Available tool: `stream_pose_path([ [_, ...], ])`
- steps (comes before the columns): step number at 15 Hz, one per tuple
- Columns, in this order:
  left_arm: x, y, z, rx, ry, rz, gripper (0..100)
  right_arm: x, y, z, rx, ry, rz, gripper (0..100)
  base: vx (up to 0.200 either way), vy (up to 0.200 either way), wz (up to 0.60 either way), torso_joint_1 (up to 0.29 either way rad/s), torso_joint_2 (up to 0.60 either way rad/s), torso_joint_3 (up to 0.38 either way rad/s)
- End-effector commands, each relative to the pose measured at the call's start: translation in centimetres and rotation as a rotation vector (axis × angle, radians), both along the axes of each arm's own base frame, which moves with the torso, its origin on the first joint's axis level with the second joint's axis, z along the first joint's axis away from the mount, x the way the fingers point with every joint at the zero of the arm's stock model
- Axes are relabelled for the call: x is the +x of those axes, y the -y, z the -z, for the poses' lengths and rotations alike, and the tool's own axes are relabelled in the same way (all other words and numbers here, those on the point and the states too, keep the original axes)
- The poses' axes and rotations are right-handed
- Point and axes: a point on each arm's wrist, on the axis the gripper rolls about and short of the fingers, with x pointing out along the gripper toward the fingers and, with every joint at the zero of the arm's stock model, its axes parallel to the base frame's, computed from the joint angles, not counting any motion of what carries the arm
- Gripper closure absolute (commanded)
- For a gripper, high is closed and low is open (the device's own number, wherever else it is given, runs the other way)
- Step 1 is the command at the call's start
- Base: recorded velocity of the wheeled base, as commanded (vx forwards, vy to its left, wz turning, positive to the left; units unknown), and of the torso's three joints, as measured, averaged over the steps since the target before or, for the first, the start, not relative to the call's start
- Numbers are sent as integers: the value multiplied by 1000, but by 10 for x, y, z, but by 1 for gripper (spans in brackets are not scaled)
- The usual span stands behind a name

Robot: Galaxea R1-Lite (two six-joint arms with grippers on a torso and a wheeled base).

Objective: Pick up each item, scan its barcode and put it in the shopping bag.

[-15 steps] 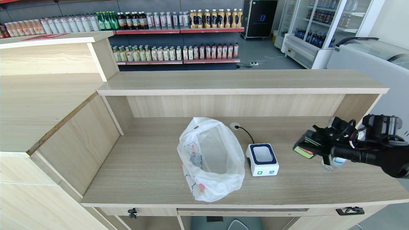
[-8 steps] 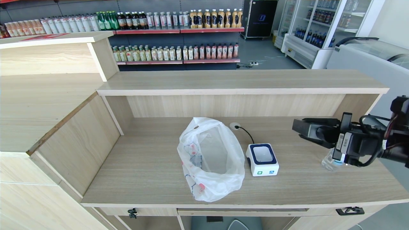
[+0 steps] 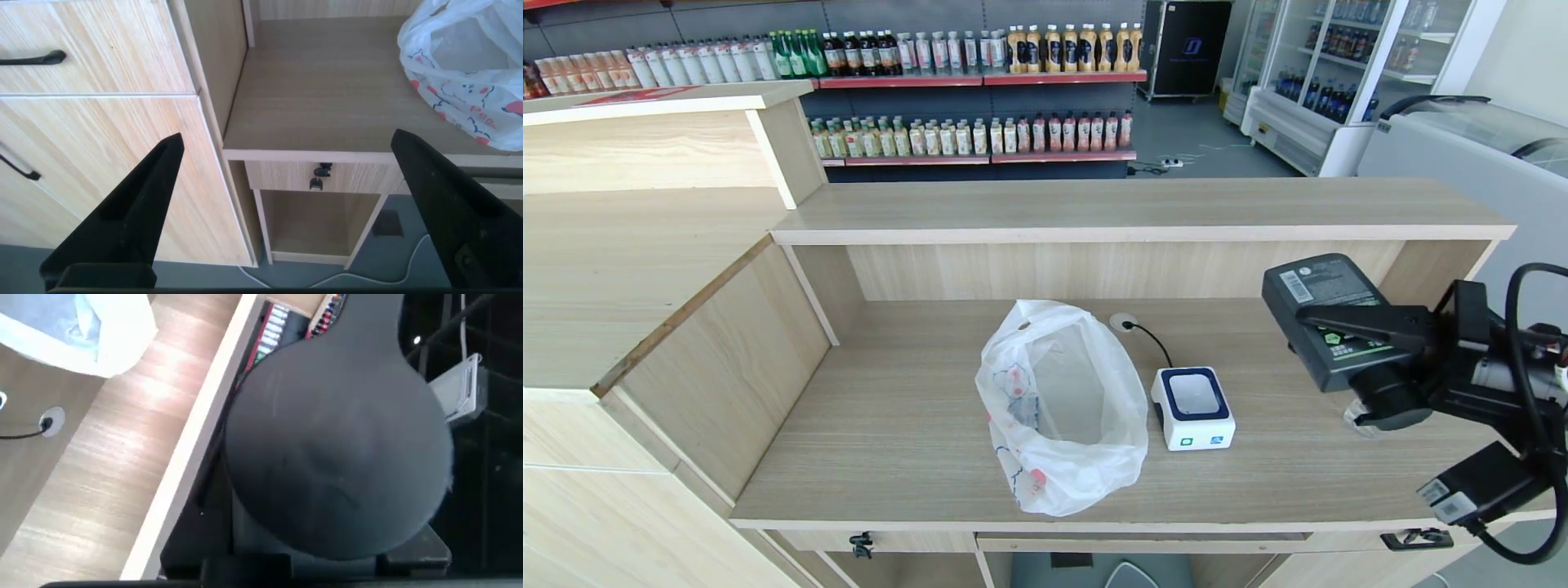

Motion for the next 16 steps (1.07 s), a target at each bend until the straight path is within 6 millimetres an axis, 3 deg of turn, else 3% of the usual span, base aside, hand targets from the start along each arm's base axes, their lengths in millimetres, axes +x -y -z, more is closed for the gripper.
stream_pose_path([
  [1,0,0,0,0,0,-1,0,-14,-20,-8,-20,98,-109,100,0,0,0,0,0,0],
  [5,0,0,0,0,0,0,0,-29,-62,-21,27,295,-304,100,0,0,0,0,0,0],
  [9,0,0,0,0,0,-1,0,-27,-89,-27,112,461,-345,100,0,0,0,0,0,0],
  [12,0,0,0,0,0,0,0,-36,-116,-23,149,478,-429,100,0,0,0,0,0,0],
  [16,0,0,0,0,0,-1,0,-50,-133,-16,147,468,-433,100,0,0,0,0,0,0],
])
